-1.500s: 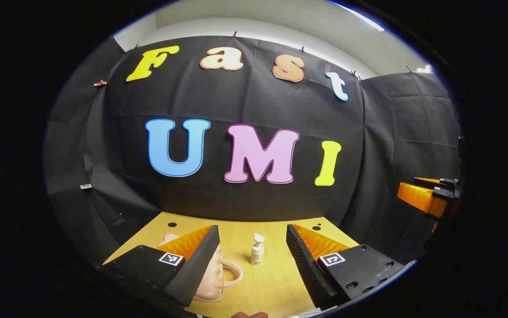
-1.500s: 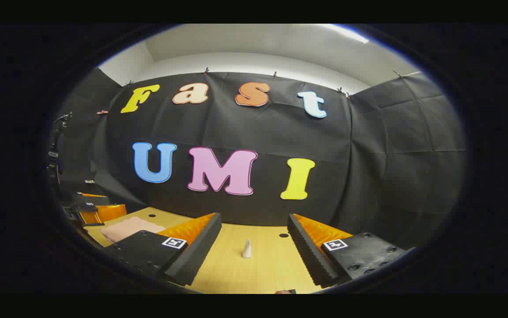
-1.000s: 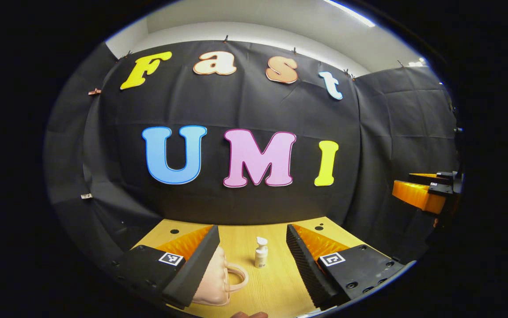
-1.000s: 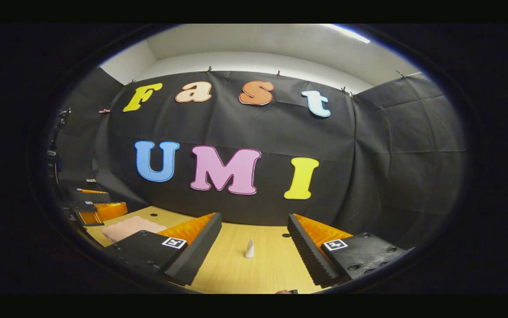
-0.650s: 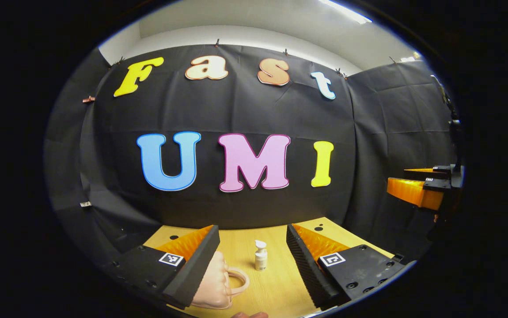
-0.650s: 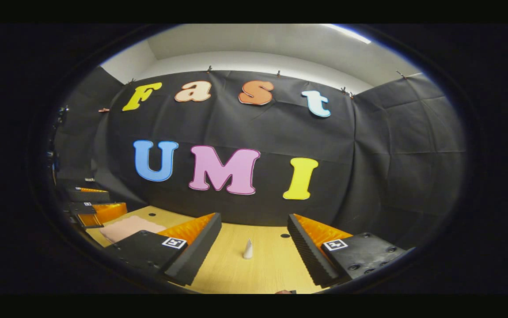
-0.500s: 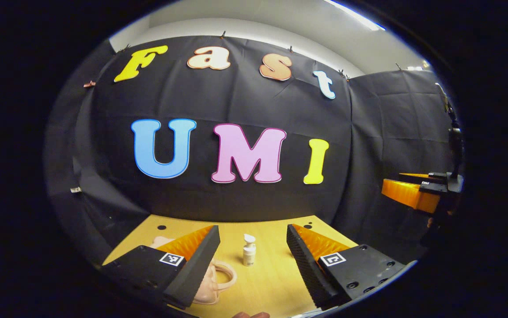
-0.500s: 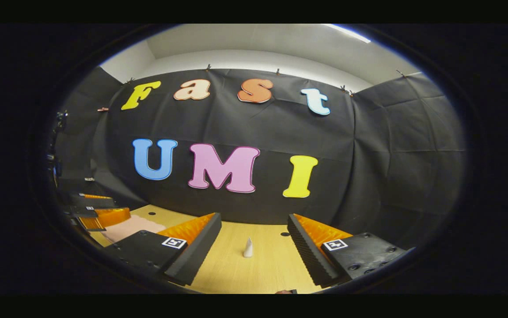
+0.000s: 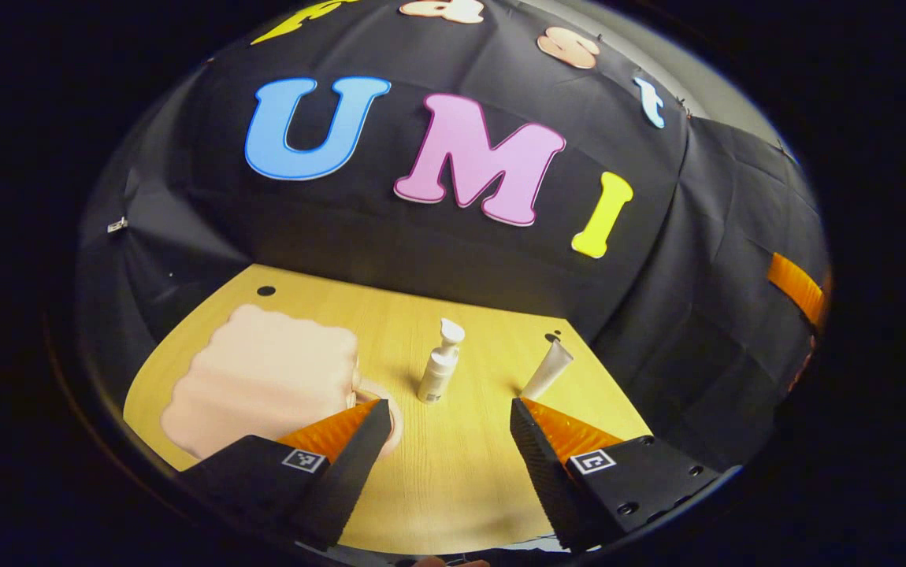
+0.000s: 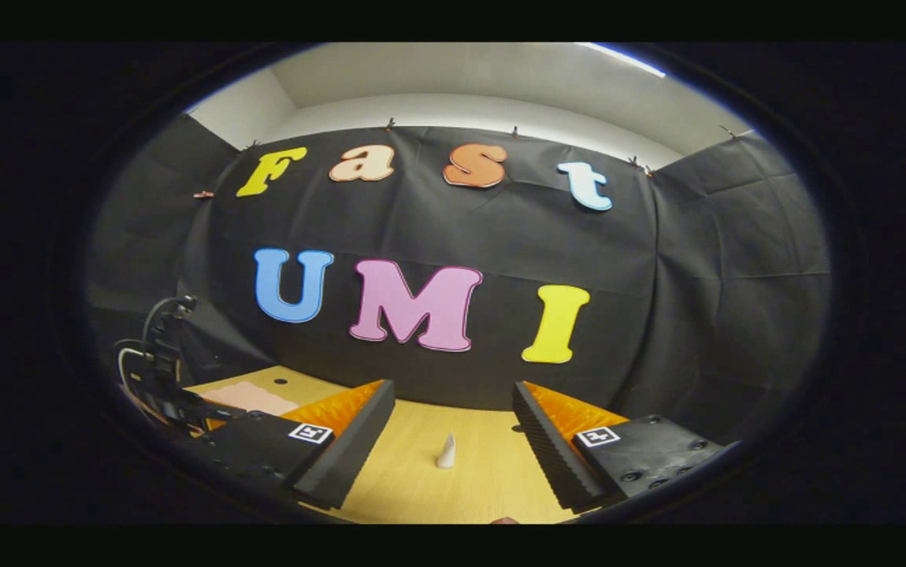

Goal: First open the suitcase, pack the skin care products into it, and then close the suitcase.

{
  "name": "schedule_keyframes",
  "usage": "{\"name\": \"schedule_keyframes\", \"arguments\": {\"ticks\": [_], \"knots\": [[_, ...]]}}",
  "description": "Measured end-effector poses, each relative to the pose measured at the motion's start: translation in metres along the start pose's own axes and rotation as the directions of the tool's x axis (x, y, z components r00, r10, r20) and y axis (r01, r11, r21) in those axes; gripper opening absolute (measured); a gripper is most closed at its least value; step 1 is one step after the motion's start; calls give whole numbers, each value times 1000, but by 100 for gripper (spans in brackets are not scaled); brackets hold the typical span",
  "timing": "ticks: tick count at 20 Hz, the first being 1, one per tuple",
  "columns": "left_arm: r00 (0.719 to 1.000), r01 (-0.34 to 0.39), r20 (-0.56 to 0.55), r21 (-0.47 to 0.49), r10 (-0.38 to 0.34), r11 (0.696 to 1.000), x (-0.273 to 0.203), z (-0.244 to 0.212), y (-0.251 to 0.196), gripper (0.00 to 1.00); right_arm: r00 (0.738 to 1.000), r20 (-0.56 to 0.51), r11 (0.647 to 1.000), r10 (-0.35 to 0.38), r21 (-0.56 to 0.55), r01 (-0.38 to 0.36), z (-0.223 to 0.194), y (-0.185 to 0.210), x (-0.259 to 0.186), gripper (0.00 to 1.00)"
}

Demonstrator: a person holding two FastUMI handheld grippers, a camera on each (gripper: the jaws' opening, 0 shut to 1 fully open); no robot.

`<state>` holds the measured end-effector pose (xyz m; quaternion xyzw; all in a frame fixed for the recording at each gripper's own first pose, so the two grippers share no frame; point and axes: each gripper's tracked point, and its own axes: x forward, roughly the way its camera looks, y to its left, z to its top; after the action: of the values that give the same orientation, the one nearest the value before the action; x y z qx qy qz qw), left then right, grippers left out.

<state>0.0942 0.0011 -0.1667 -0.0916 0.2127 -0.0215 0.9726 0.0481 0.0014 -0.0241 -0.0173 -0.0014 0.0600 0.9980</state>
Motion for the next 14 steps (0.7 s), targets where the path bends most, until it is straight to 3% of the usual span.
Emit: {"name": "schedule_keyframes", "arguments": {"ticks": [3, 7, 11, 14], "knots": [[991, -86, -104, 22, 88, 996, 49, -21, 7, 97, 998, -32, 998, 55, 30, -54, -25, -16, 22, 96], [957, -197, -208, 48, 203, 979, 99, -41, 26, 96, 989, -92, 991, 115, 86, -107, -59, -42, 48, 96], [907, -304, -283, 78, 313, 950, 128, -57, 56, 97, 985, -126, 990, 114, 96, -103, -83, -73, 64, 96], [880, -330, -329, 96, 343, 939, 135, -72, 68, 97, 981, -154, 986, 115, 133, -95, -96, -84, 70, 96]]}}
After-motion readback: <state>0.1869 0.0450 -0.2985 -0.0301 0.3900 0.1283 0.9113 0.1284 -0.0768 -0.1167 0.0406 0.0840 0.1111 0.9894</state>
